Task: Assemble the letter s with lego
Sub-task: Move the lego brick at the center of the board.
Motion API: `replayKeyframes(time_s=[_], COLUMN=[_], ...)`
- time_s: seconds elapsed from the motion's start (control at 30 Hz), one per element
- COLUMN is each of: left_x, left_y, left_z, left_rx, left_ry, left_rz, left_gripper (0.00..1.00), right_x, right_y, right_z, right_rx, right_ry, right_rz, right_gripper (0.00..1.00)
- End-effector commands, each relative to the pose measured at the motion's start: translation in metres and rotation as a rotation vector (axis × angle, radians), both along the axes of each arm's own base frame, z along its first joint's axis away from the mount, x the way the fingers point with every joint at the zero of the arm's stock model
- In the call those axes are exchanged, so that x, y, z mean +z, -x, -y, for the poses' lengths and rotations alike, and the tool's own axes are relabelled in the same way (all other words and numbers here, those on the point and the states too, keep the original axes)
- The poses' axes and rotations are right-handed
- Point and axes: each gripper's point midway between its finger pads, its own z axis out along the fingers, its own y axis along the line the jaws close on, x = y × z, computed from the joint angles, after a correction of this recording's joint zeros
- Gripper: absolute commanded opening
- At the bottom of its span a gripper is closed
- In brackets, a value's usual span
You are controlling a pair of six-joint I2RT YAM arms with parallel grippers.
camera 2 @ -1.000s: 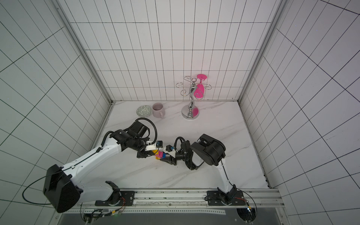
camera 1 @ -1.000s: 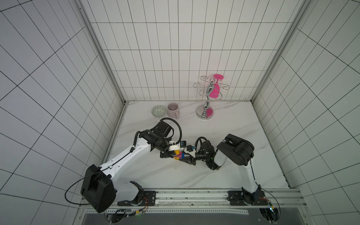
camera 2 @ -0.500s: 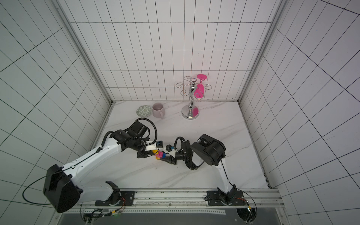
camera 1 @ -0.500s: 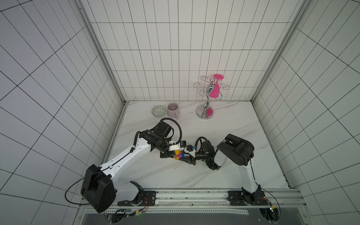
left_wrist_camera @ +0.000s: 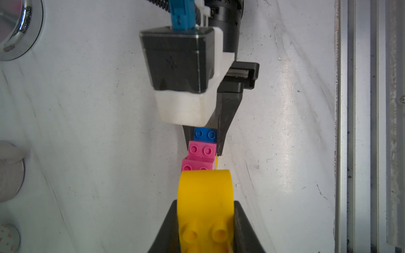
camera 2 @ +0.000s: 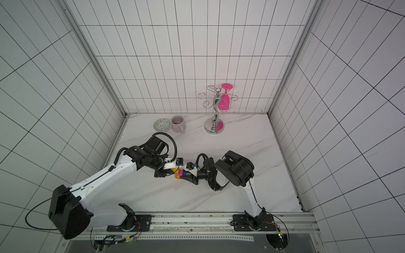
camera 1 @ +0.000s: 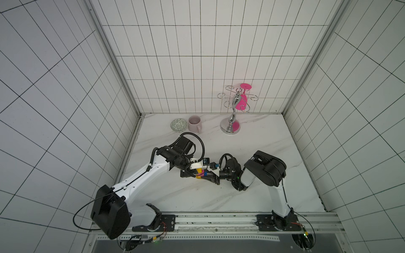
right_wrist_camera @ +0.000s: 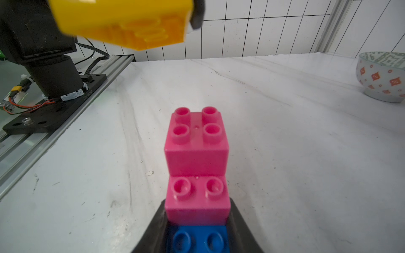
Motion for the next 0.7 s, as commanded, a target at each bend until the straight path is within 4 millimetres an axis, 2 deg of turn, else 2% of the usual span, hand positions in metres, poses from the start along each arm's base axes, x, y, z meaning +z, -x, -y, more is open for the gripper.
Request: replayKeyframes(time_s=[0.0, 0.37, 0.67], left_x=[-0.002, 0.0, -0.004], left_y=[0.0, 0.004, 0.007], left_z=[0.002, 0.012, 0.017], left_rx=[-0.014, -0.095, -0.115], left_ry=[0.005, 0.016, 0.018], left_rz=[-0.002, -0.057, -0.078], left_gripper=[0.0, 0.0, 0.0], right_x=[0.029, 0.02, 0.012], right_y=[-0.008, 0.024, 0.026], right_z=[-0.004, 0.009, 0.009], right_rx=[0.008, 0.119, 0.139], right_ry=[-0.073, -0.051, -0.013], right_rz=[0.087, 0.078, 0.073], right_gripper=[0.25, 0.24, 0.24])
